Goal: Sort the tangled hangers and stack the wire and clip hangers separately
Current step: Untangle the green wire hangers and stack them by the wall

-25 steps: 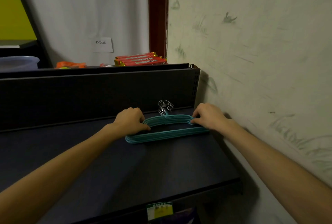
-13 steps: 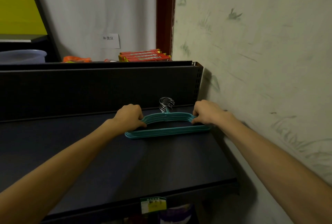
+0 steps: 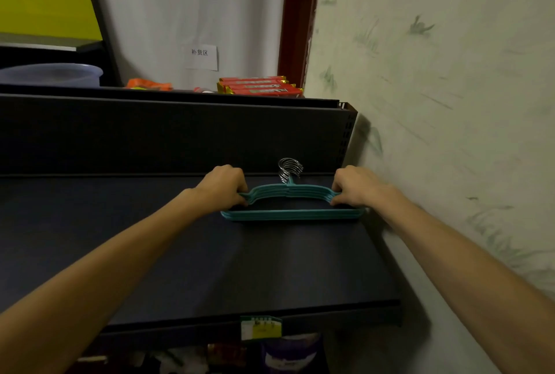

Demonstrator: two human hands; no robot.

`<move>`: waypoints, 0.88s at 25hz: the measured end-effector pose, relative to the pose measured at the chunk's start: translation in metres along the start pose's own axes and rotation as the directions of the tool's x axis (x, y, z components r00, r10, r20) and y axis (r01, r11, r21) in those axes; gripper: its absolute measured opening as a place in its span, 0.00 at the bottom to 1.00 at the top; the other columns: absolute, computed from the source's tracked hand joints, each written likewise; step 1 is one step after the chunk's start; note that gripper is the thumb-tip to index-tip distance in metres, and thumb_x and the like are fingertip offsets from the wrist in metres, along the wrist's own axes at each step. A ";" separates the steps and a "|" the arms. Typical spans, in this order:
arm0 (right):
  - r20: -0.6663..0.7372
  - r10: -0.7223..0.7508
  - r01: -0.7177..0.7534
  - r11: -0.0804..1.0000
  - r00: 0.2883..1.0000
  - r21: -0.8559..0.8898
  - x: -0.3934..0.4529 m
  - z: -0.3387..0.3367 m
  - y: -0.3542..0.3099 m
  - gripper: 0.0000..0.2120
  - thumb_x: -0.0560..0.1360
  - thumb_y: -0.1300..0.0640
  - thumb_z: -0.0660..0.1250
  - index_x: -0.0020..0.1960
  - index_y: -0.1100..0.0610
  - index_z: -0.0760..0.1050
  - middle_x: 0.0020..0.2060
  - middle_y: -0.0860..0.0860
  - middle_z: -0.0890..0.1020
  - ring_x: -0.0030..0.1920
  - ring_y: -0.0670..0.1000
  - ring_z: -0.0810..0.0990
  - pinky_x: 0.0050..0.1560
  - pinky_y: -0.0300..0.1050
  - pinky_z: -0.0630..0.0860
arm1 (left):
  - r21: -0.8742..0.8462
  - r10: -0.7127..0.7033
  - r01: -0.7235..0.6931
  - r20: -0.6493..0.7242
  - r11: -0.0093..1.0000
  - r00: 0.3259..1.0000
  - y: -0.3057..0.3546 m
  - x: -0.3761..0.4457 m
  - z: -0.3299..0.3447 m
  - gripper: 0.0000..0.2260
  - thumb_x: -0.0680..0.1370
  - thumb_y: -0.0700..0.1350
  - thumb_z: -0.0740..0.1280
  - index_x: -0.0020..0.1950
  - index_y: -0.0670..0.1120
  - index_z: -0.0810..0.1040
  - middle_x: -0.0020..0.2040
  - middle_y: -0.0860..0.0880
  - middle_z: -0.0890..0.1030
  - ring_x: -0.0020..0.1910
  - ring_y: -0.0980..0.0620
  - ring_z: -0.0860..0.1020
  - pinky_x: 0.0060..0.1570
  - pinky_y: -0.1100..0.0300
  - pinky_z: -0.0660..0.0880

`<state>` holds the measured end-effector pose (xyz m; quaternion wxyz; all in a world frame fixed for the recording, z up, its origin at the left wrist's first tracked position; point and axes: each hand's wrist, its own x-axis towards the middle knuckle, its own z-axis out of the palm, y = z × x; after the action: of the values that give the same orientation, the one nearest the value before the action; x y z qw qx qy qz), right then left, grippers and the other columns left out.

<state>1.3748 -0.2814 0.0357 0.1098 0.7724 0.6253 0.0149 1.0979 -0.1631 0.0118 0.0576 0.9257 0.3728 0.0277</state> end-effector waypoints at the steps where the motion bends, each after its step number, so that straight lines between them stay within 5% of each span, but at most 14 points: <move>1: 0.033 0.021 -0.021 1.000 0.999 0.003 0.000 0.000 -0.001 0.13 0.73 0.43 0.74 0.46 0.53 0.83 0.37 0.48 0.80 0.41 0.51 0.79 0.39 0.46 0.75 | 0.004 -0.005 0.005 -0.002 1.000 1.000 0.000 -0.002 0.001 0.08 0.77 0.49 0.73 0.52 0.47 0.86 0.35 0.56 0.78 0.31 0.58 0.75 0.29 0.66 0.68; 4: 0.122 0.084 -0.100 0.986 0.989 0.136 -0.001 -0.007 -0.012 0.14 0.72 0.45 0.76 0.49 0.54 0.80 0.45 0.51 0.82 0.51 0.56 0.81 0.53 0.51 0.79 | -0.078 -0.035 0.039 0.058 0.996 0.998 -0.010 -0.012 -0.001 0.23 0.75 0.61 0.71 0.64 0.49 0.81 0.49 0.52 0.83 0.44 0.55 0.80 0.41 0.57 0.80; 7: -0.144 0.165 -0.111 0.939 0.976 0.326 -0.003 -0.021 -0.045 0.33 0.73 0.49 0.76 0.73 0.57 0.70 0.68 0.57 0.75 0.67 0.59 0.74 0.66 0.55 0.74 | -0.161 -0.063 0.043 -0.123 0.986 0.990 -0.055 -0.047 -0.014 0.31 0.75 0.70 0.64 0.69 0.50 0.76 0.61 0.50 0.80 0.56 0.50 0.80 0.53 0.53 0.79; 10: -0.440 0.207 0.033 0.877 0.874 0.479 -0.008 -0.027 -0.134 0.28 0.77 0.50 0.72 0.74 0.56 0.69 0.69 0.55 0.74 0.71 0.58 0.69 0.69 0.57 0.71 | 0.046 -0.077 0.096 -0.313 0.994 0.947 -0.143 -0.121 -0.023 0.29 0.79 0.68 0.56 0.69 0.50 0.76 0.67 0.48 0.76 0.63 0.48 0.76 0.61 0.49 0.74; 14: -0.626 0.174 0.269 0.793 0.760 0.546 -0.001 -0.028 -0.319 0.23 0.77 0.55 0.70 0.71 0.57 0.71 0.68 0.54 0.75 0.72 0.56 0.67 0.71 0.54 0.68 | 0.145 -0.236 0.309 -0.377 0.940 0.896 -0.294 -0.252 -0.029 0.29 0.81 0.66 0.52 0.70 0.49 0.76 0.74 0.44 0.69 0.72 0.43 0.68 0.72 0.44 0.62; 18: -0.709 -0.087 0.460 0.814 0.700 0.354 0.017 -0.048 -0.519 0.26 0.76 0.55 0.71 0.73 0.58 0.70 0.70 0.54 0.72 0.75 0.56 0.64 0.74 0.54 0.64 | 0.131 -0.465 0.583 -0.474 0.802 0.747 -0.428 -0.391 -0.039 0.28 0.81 0.65 0.55 0.71 0.47 0.74 0.76 0.42 0.67 0.74 0.40 0.66 0.73 0.42 0.59; 22: -0.675 -0.253 0.583 0.748 0.693 0.318 0.020 -0.086 -0.691 0.31 0.76 0.55 0.71 0.76 0.57 0.66 0.74 0.55 0.68 0.77 0.56 0.61 0.76 0.54 0.61 | -0.113 -0.726 0.761 -0.419 0.638 0.546 -0.535 -0.523 -0.056 0.28 0.81 0.63 0.60 0.75 0.46 0.65 0.75 0.43 0.62 0.71 0.38 0.68 0.63 0.42 0.71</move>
<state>0.6997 -0.1151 -0.0132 -0.2988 0.5569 0.7725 0.0627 0.3479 -0.1385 -0.0046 -0.0572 0.6515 0.7330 0.1872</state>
